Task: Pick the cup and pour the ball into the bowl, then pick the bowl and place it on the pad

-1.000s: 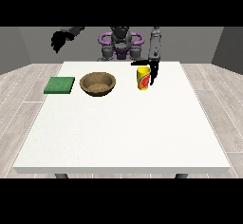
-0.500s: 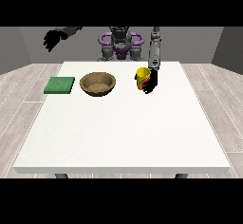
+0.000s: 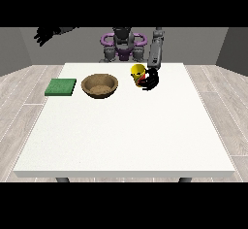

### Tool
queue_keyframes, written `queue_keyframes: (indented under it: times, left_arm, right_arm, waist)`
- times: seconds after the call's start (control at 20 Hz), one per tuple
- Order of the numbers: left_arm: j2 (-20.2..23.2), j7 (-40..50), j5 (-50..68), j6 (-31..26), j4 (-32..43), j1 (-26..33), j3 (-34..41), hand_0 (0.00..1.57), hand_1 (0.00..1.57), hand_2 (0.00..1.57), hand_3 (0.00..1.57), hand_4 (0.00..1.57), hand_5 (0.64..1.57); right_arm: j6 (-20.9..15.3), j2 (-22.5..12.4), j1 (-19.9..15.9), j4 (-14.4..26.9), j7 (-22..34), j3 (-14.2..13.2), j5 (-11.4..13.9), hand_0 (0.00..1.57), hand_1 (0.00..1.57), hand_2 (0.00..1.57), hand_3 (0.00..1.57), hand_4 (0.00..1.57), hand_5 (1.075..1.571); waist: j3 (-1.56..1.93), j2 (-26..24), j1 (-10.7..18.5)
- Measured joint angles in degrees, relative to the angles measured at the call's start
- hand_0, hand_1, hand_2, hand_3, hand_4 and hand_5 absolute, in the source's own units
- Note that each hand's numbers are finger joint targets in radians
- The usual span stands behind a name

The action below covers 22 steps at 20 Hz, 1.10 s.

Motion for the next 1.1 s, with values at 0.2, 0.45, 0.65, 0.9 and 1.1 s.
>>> queue_keyframes:
  times: [0.2, 0.45, 0.65, 0.9, 1.1]
  left_arm:
    - [-0.61, 8.59, -7.26, 5.67, -0.36, -2.98, -5.81, 1.31, 1.31, 1.57, 1.57, 1.4, 1.502]
    - [1.48, 18.65, -21.45, 14.62, 3.06, -7.06, -14.76, 1.36, 1.36, 1.57, 1.57, 1.46, 1.535]
    - [0.6, 29.83, -31.96, 17.23, 6.95, -10.85, -21.62, 1.36, 1.36, 1.57, 1.57, 1.46, 1.535]
    - [-2.96, 41.94, -41.62, 15.56, 9.6, -15.37, -28.09, 1.36, 1.36, 1.57, 1.57, 1.47, 1.531]
    - [-4.5, 51.27, -48.15, 12.35, 10.52, -19.77, -33.69, 1.33, 1.33, 1.57, 1.57, 1.41, 1.554]
  right_arm:
    - [0.86, -1.23, 0.01, 5.55, 0.68, -0.96, -0.04, 0.0, 0.0, 0.0, 0.3, 0.64, 1.564]
    - [1.59, -1.06, -0.33, 9.18, 0.74, -0.44, 0.32, 0.0, 0.0, 0.0, 0.15, 0.67, 1.561]
    - [2.63, -1.53, 0.19, 12.99, 0.9, -0.76, 0.32, 0.0, 0.0, 0.0, 0.0, 0.68, 1.559]
    - [4.3, -2.12, 1.48, 18.31, -2.01, -2.31, 0.7, 0.0, 0.0, 0.0, 0.0, 0.68, 1.556]
    - [6.18, -3.35, 0.2, 22.29, -3.15, -3.0, 0.43, 0.0, 0.0, 0.0, 0.15, 0.7, 1.559]
  waist:
    - [0.03, -5.1, 1.61]
    - [0.22, -8.19, 1.12]
    - [0.15, -11.41, 1.68]
    - [0.03, -13.74, 3.86]
    - [0.01, -14.08, 4.1]
